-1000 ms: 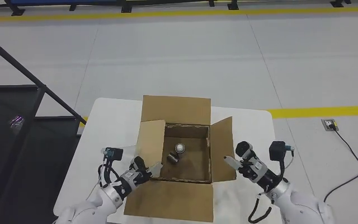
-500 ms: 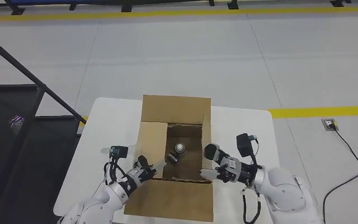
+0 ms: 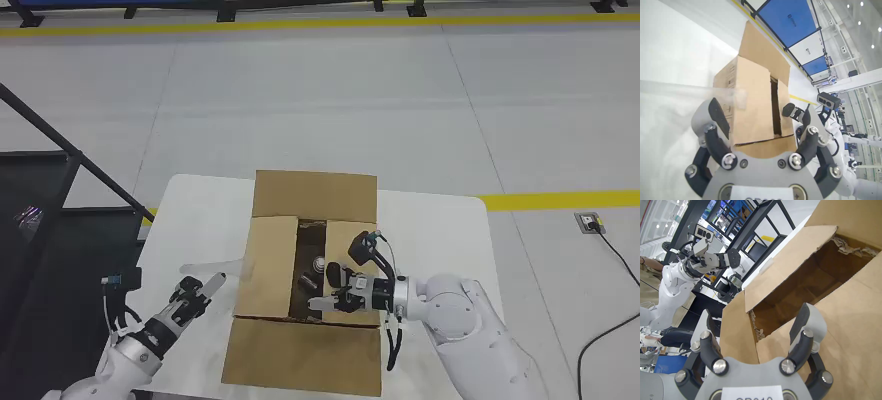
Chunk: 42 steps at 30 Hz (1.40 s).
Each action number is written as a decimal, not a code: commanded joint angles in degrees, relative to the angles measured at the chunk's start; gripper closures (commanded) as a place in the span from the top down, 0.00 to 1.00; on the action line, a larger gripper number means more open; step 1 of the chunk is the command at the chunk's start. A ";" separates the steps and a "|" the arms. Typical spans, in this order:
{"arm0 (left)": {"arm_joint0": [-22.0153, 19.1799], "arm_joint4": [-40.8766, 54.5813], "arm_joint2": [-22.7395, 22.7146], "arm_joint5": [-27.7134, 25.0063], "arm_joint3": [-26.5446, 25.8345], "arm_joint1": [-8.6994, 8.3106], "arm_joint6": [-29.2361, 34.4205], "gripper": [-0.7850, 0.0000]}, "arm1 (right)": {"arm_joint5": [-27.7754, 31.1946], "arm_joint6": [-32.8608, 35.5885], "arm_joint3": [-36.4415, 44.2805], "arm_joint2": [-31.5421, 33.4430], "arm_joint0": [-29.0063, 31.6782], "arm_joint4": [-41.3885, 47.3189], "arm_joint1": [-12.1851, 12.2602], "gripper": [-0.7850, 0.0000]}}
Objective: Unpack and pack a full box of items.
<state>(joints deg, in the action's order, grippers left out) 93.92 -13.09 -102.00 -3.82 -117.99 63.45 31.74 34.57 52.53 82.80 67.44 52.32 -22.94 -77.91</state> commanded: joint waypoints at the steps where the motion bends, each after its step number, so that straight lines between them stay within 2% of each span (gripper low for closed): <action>1: 1.29 0.89 -2.88 -1.84 1.88 -0.48 6.49 1.00 | 0.20 -0.62 -1.24 -0.70 -0.78 -0.03 -0.01 1.00; 4: 2.07 1.89 -5.32 -6.99 4.82 -1.17 14.24 1.00 | 1.61 -2.53 -2.15 -0.85 -1.29 0.09 0.11 1.00; 7: 2.14 6.47 -6.57 -9.72 7.84 -1.68 21.17 1.00 | 2.35 -4.16 -2.14 -0.75 -1.26 -0.41 0.32 1.00; 12: 0.25 13.33 -7.73 -10.30 12.97 -2.90 36.14 1.00 | 2.57 -6.37 -1.22 -0.49 -0.87 -1.31 0.71 1.00; 16: -2.47 16.15 -4.85 -8.99 16.44 -3.43 42.09 1.00 | 2.84 -9.01 -0.29 -0.35 -0.46 -2.18 0.94 1.00; 20: -5.81 20.28 -1.11 -7.59 19.70 -3.66 45.78 1.00 | 1.19 -14.86 0.51 0.82 0.14 -4.35 1.10 1.00; 24: -8.55 22.29 2.37 -7.40 22.10 -3.77 47.17 1.00 | -3.32 -24.83 2.85 2.23 2.05 -9.91 1.10 1.00; 25: -9.13 23.14 3.12 -7.26 22.65 -3.79 47.79 1.00 | -3.88 -25.76 3.90 2.27 2.43 -12.82 1.20 1.00; 32: -11.74 26.22 6.37 -7.53 24.46 -4.12 50.39 1.00 | -3.88 -25.76 3.90 2.27 2.43 -12.82 1.20 1.00; 42: -10.94 31.18 5.81 -7.46 21.95 -4.70 49.09 1.00 | -15.42 -35.78 -1.62 4.39 0.80 -10.63 0.68 1.00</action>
<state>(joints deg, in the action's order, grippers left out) 82.60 17.56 -95.90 -11.21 -95.49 58.82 81.20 20.31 17.55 82.05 71.74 53.62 -33.76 -77.16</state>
